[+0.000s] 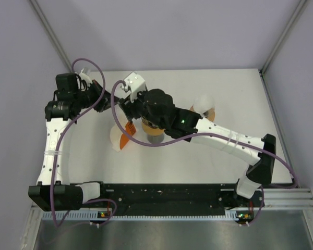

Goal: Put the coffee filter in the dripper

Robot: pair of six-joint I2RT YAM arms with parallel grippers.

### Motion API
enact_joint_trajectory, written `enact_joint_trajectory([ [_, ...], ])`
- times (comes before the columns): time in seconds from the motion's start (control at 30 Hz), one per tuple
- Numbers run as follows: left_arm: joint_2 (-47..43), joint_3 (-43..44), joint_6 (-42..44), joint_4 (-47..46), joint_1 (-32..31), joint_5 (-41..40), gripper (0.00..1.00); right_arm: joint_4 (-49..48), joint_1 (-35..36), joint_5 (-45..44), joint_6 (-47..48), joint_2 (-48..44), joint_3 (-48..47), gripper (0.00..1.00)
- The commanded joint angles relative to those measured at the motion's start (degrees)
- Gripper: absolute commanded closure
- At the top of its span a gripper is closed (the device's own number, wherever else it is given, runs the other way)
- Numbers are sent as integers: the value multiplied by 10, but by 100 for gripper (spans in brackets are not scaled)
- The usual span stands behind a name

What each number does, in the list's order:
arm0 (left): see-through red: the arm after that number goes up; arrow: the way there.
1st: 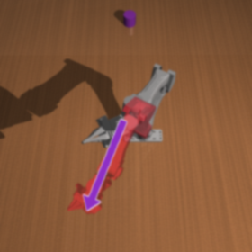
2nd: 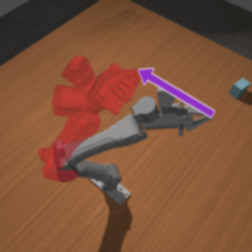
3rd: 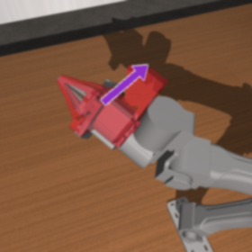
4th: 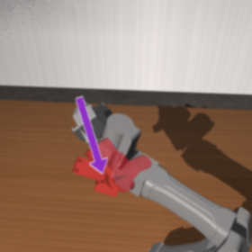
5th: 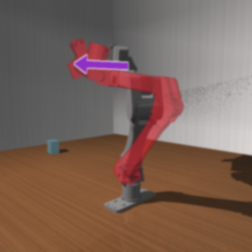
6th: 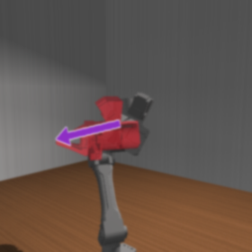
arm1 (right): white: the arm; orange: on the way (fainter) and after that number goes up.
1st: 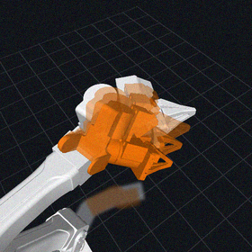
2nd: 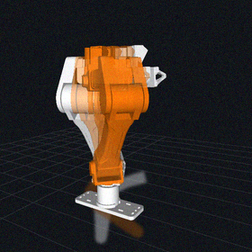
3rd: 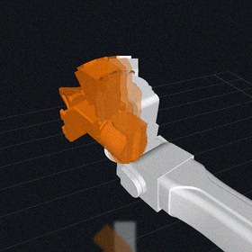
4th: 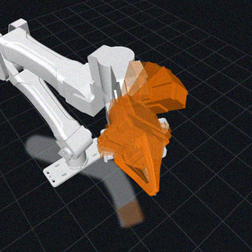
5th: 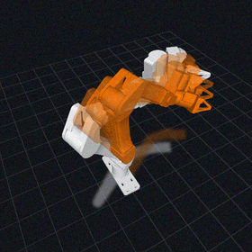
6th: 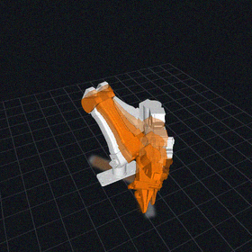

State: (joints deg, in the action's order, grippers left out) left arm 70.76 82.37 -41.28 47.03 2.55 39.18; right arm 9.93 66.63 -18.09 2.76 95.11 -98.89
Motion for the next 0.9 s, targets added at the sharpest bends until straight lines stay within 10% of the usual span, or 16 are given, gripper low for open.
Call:
enact_joint_trajectory([
  [0.0, -7, 0, -33, -29, 2, 24, 100, -39, 12, -18, 31, 24, -6, 41],
  [0.57, -7, -16, -48, -40, 2, 42, 100, -50, 18, -104, 71, 78, -17, 49],
  [0.87, -10, -28, -56, -50, 1, 56, 100, -39, 20, -140, 92, 97, -39, 69],
])
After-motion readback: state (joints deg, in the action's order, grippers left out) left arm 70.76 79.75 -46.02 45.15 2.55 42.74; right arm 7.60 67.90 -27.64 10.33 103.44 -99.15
